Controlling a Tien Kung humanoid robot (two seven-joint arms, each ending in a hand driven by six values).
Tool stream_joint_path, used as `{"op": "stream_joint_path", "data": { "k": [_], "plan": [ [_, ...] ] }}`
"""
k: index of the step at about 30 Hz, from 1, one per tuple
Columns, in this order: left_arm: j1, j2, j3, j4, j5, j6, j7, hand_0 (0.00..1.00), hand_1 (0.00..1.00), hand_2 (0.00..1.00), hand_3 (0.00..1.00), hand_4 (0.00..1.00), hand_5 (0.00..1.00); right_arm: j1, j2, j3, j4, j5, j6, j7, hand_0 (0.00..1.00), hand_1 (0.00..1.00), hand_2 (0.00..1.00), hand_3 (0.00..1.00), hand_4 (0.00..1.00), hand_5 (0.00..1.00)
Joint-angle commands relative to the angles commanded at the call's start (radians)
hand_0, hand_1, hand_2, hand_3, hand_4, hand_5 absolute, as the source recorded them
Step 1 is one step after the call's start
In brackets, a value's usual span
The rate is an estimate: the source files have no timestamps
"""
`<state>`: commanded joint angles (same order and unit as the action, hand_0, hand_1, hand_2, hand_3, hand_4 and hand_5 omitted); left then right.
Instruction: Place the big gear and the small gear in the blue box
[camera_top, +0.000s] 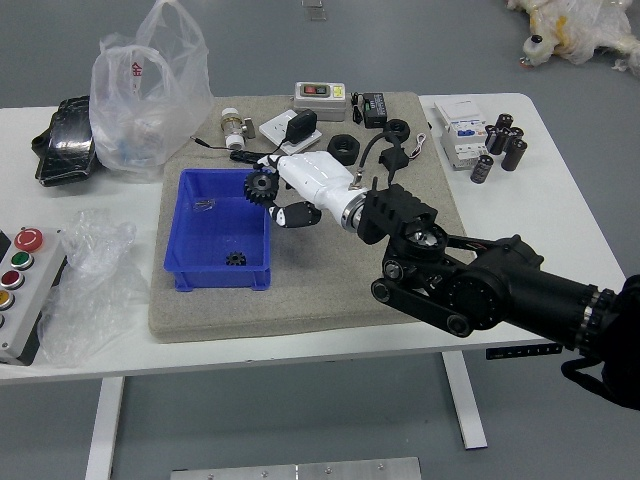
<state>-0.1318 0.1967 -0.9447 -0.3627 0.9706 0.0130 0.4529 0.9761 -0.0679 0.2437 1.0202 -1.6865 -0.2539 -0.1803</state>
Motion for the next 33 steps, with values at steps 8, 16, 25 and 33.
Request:
{"op": "stream_joint_path", "data": {
  "k": [8,16,25,33],
  "plan": [
    [0.002,0.001,-0.003,-0.001,0.002,0.0,0.004,0.745,0.715,0.708,0.835,0.742,0.456,0.018,0.023,-0.048,0.029,-0.047,0.034,-0.014,0.426,0.677,0.712,0.675,0.31,0.211],
    [0.005,-0.001,-0.003,-0.001,0.001,0.0,0.004,0.745,0.716,0.709,0.834,0.741,0.456,0.012,0.022,-0.047,0.014,-0.067,0.059,-0.036,0.461,0.809,0.921,0.917,0.522,0.242],
    [0.005,0.0,-0.002,-0.001,0.0,0.001,0.002,0.745,0.715,0.708,0.834,0.741,0.456,0.004,0.019,-0.039,0.026,-0.09,0.081,-0.056,0.481,0.873,0.998,0.998,0.763,0.338],
    [0.006,0.0,-0.002,-0.001,-0.001,0.002,0.001,0.745,0.715,0.708,0.835,0.741,0.456,-0.004,0.01,-0.001,0.033,-0.109,0.068,-0.059,0.478,0.877,0.998,0.998,0.771,0.33]
  ]
}}
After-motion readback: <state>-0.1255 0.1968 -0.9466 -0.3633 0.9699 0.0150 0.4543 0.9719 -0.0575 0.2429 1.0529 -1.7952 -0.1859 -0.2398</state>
